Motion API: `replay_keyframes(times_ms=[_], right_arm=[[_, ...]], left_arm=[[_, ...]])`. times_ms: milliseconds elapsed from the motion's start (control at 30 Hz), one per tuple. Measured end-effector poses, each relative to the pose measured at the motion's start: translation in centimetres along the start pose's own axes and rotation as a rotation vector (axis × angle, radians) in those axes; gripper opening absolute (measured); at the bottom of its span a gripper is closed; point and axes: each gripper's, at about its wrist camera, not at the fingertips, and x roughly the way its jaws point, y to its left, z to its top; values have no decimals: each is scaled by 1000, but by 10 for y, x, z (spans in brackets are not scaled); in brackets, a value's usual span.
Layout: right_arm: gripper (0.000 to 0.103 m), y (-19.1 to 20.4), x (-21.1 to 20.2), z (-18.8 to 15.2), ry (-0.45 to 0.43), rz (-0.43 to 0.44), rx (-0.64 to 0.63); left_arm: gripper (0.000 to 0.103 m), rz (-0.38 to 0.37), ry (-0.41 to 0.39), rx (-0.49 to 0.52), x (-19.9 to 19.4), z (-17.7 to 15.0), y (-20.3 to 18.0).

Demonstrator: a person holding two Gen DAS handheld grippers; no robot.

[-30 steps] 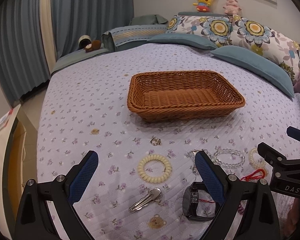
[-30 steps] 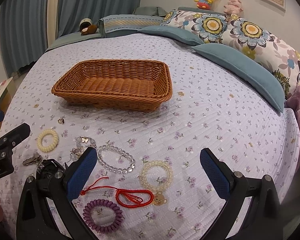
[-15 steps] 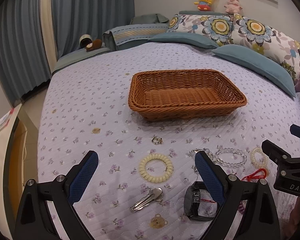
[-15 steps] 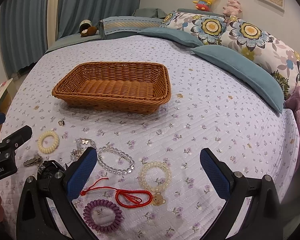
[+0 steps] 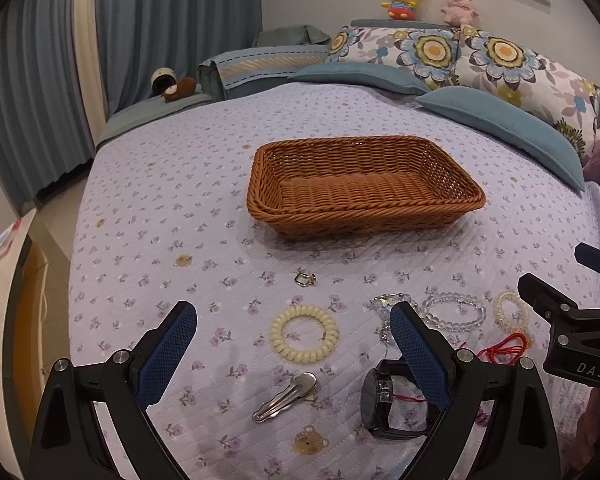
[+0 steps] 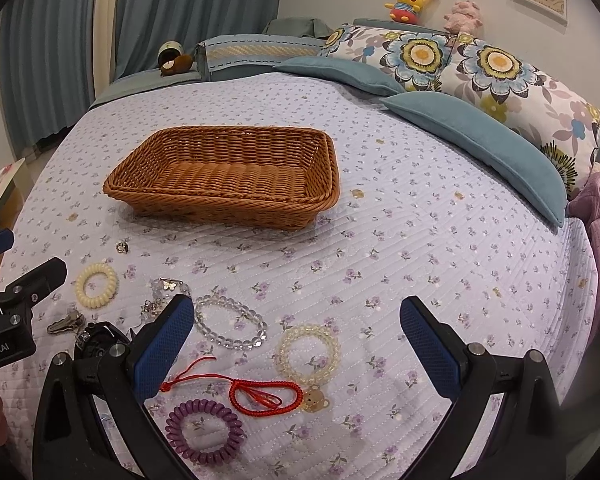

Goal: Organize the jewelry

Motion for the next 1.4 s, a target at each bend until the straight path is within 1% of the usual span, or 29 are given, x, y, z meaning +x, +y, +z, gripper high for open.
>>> replay_keyframes(times_ms=[533, 667, 733, 900, 1000, 1067, 1133, 1200, 1300, 1400], right_arm=[[103, 1, 1, -1, 5, 8, 0], [103, 0, -1, -1, -5, 11, 7], [103, -2, -7, 0, -37, 20, 22], [103, -7, -23, 3, -114, 44, 55], [103, -12, -37, 6, -180, 57, 81], [103, -12, -46, 8, -225, 47, 84], [103, -8, -50, 10, -244, 37, 70], [103, -2, -49, 9, -241, 24, 50], [103, 1, -46, 9, -230, 33, 37], [103, 1, -46, 8, -233, 30, 43]], left_arm=[[98, -9, -6, -10, -1, 2, 1], [98, -13, -22, -21, -4, 3, 3], [98, -18, -46, -27, -9, 4, 3], [98, -20, -134, -29, -26, 6, 2], [98, -37, -189, -47, -38, 8, 2], [98, -39, -232, -42, -47, 8, 1], [98, -34, -256, -25, -52, 8, -3], [98, -33, -256, -15, -52, 8, -5], [98, -35, -238, -14, -48, 7, -6], [98, -36, -236, -25, -47, 7, -4]])
